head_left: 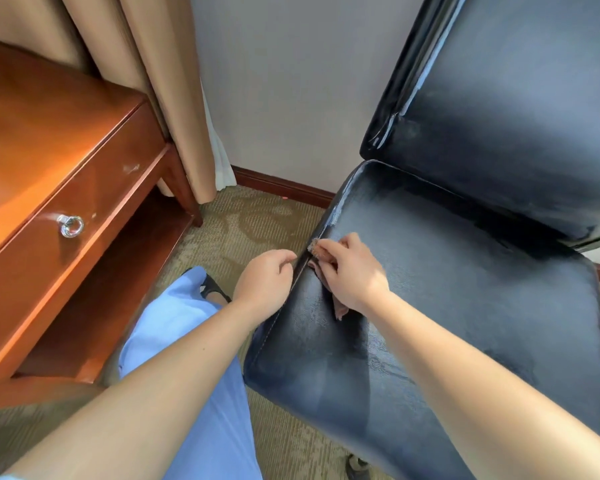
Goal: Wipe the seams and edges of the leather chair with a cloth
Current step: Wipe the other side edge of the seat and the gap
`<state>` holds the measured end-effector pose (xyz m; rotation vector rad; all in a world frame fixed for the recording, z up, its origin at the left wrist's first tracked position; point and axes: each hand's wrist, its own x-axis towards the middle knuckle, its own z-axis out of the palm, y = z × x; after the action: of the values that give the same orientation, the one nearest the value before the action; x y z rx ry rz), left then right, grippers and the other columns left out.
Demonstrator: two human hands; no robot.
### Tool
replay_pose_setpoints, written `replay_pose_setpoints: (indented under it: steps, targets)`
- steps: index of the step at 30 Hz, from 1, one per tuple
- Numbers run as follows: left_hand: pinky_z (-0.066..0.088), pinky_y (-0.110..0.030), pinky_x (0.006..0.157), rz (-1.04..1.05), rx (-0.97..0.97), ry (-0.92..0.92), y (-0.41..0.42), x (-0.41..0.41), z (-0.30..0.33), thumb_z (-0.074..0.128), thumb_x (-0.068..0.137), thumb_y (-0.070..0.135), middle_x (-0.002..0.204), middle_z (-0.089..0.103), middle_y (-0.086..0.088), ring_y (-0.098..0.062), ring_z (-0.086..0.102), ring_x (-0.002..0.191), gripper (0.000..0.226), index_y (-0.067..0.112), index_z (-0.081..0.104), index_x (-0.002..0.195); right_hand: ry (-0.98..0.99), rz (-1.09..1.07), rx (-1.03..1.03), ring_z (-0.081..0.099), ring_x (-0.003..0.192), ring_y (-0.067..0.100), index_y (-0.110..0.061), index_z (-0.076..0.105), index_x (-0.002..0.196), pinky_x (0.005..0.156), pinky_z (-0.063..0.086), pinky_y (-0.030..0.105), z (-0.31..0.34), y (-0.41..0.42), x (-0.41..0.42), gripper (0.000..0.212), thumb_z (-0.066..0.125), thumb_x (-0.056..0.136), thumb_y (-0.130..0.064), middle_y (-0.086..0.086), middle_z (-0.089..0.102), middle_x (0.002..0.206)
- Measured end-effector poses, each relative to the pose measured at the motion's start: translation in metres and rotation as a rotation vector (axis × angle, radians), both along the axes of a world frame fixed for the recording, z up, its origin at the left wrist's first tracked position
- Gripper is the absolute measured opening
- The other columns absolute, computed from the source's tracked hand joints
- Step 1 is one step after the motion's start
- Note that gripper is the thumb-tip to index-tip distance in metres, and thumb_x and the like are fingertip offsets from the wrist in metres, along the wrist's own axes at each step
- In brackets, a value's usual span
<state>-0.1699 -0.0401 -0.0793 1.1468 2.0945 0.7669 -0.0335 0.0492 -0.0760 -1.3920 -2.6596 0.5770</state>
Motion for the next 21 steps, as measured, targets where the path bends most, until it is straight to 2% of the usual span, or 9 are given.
replay_pose_setpoints:
  steps: [3,8,11,14,17,19,21]
  targets:
    - [0.037,-0.027,0.101,-0.01,-0.033,0.026,0.0,0.003,0.0,0.045,0.097,0.012,0.134,0.058,-0.003,-0.021,0.051,0.124,0.035,0.012,0.061,0.128,-0.002,-0.003,-0.031,0.046,0.106,0.022,-0.034,0.048,0.132,0.079,0.045,0.033,0.002,-0.001,0.001,0.038,0.046,0.094,-0.036,0.002,0.043,0.115]
    - [0.045,-0.036,0.093,-0.084,-0.145,0.108,0.0,0.013,0.008,0.048,0.094,0.018,0.119,0.061,-0.004,-0.026,0.056,0.111,0.027,0.01,0.067,0.112,-0.001,0.02,-0.083,0.046,0.105,0.026,-0.029,0.046,0.133,0.082,0.042,0.032,0.003,-0.004,0.008,0.039,0.046,0.094,-0.033,0.005,0.042,0.116]
    - [0.045,-0.036,0.094,-0.111,-0.195,0.16,-0.002,0.017,0.015,0.05,0.091,0.02,0.12,0.062,-0.005,-0.027,0.055,0.113,0.029,0.011,0.067,0.113,-0.018,0.051,-0.117,0.046,0.105,0.027,-0.027,0.046,0.133,0.084,0.041,0.032,0.004,-0.004,0.012,0.04,0.049,0.093,-0.03,0.006,0.042,0.117]
    - [0.044,-0.031,0.095,-0.141,-0.237,0.145,-0.011,0.021,0.021,0.052,0.09,0.02,0.125,0.063,-0.001,-0.024,0.055,0.117,0.033,0.015,0.066,0.119,-0.036,0.08,-0.142,0.047,0.104,0.026,-0.028,0.047,0.132,0.084,0.044,0.034,0.007,-0.011,0.02,0.041,0.051,0.091,-0.03,0.005,0.042,0.115]
    - [0.04,-0.023,0.086,-0.155,-0.291,0.096,-0.02,0.023,0.026,0.053,0.091,0.023,0.126,0.064,0.004,-0.019,0.056,0.117,0.034,0.021,0.064,0.122,-0.056,0.105,-0.165,0.048,0.101,0.025,-0.029,0.048,0.13,0.082,0.046,0.035,0.01,-0.022,0.027,0.039,0.05,0.091,-0.03,0.004,0.043,0.113]
    - [0.039,-0.019,0.073,-0.168,-0.333,0.024,-0.025,0.023,0.027,0.054,0.091,0.024,0.12,0.067,0.007,-0.015,0.06,0.105,0.03,0.025,0.065,0.119,-0.075,0.135,-0.157,0.049,0.099,0.026,-0.029,0.048,0.128,0.08,0.047,0.036,0.013,-0.028,0.03,0.038,0.05,0.091,-0.031,0.004,0.042,0.11]
    - [0.036,-0.019,0.069,-0.206,-0.362,-0.044,-0.029,0.021,0.027,0.055,0.089,0.021,0.102,0.066,0.005,-0.014,0.054,0.087,0.026,0.035,0.063,0.11,-0.092,0.168,-0.128,0.048,0.097,0.025,-0.028,0.05,0.125,0.076,0.047,0.034,0.015,-0.033,0.032,0.034,0.049,0.092,-0.034,0.002,0.041,0.107]
